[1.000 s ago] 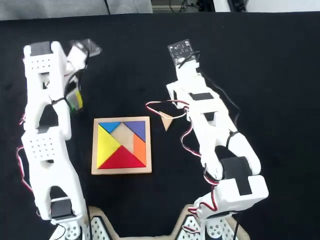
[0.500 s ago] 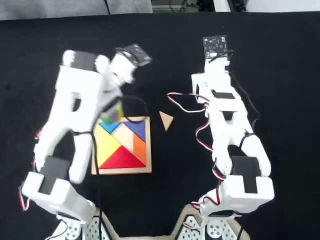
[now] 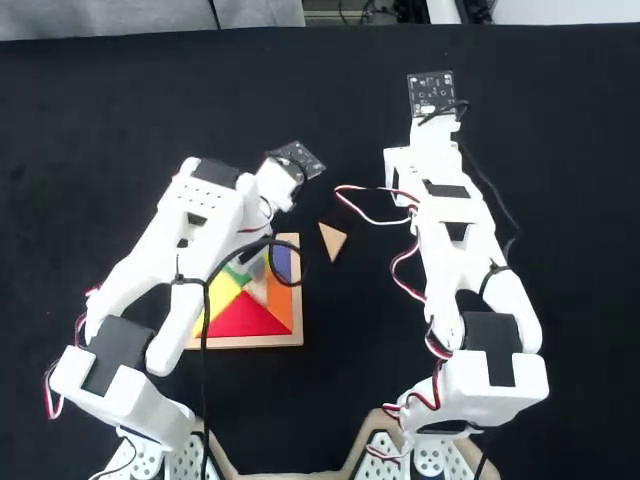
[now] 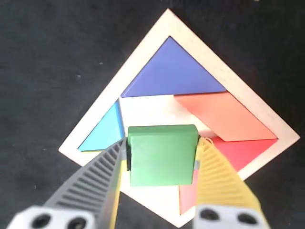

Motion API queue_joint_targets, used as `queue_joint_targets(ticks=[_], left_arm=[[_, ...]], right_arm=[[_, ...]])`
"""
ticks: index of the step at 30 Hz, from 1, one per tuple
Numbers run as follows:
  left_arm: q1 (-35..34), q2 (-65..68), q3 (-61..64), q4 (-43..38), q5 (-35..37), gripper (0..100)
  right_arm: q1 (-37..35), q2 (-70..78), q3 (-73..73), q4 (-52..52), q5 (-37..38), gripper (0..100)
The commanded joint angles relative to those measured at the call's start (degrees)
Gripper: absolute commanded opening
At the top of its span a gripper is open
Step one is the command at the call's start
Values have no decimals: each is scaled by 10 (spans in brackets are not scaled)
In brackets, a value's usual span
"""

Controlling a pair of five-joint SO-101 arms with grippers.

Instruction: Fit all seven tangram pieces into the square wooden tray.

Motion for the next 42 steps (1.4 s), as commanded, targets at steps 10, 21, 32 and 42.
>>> queue_joint_targets(ticks=[10, 21, 32, 42], left_arm=[[-38, -29, 52, -96, -4, 51], [-33, -29, 65, -111, -2, 51], [-22, -29, 71, -108, -2, 223], [-33, -29, 73, -112, -5, 218]], right_arm=[[10, 24, -53, -11, -5, 11], [10, 25, -54, -13, -5, 11], [10, 26, -55, -13, -5, 11], [9, 28, -55, -13, -4, 11]])
